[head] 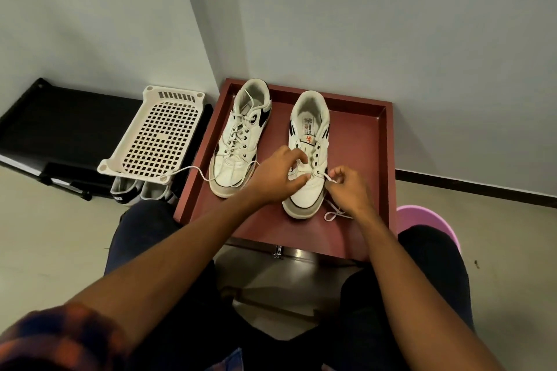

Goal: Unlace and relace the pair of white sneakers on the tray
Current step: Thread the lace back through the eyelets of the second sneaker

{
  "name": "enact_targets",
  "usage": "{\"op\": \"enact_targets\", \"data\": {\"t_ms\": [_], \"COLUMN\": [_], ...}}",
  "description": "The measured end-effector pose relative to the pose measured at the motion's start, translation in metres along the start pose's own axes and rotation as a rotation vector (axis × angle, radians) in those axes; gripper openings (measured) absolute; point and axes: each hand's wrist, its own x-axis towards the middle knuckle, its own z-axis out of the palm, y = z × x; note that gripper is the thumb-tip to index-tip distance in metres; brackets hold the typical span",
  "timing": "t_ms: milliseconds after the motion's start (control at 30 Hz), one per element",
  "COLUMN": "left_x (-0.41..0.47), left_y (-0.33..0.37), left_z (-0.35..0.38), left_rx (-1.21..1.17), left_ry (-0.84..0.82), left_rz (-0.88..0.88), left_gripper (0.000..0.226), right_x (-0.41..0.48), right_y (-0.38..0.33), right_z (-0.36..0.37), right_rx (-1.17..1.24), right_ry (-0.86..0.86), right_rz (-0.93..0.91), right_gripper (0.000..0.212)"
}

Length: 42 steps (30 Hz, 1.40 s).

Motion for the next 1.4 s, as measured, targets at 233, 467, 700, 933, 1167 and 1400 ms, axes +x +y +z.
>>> {"op": "enact_targets", "data": {"t_ms": [233,467,700,933,1167,1400], "left_x": [0.007,0.011,0.014,0.003,-0.01,-0.007], "left_y": [0.003,-0.001,0.0,-0.019,-0.046,-0.039], "left_z": [0.013,0.016,0.016,0.015,0.002,-0.016], "left_rx": [0.026,0.039,0.043,-0.078,-0.295,-0.428], "left_ry": [-0.066,-0.095,-0.099,0.046,-0.199,-0.322], "left_rz": [0.014,0.03,0.014,0.021,-0.241,-0.371], "left_gripper": [0.044,0.036,0.038,0.039,0.023,0.013], "right_x": [-0.001,-0.015,-0.023,-0.018,-0.018,-0.022], "right_y": [-0.001,-0.026,-0.052,-0.078,-0.111,-0.107], "right_z": [-0.03,-0.067,-0.103,-0.128,-0.105,-0.086], "right_rx": [-0.018,0.222,0.506,0.721,0.304,0.23], "right_ry": [-0.313,-0.451,-0.405,-0.25,-0.143,-0.238], "right_rz": [-0.103,-0.231,-0.273,-0.307,-0.272,-0.327], "right_gripper": [0.01,0.036,0.023,0.038,0.031,0.027]}}
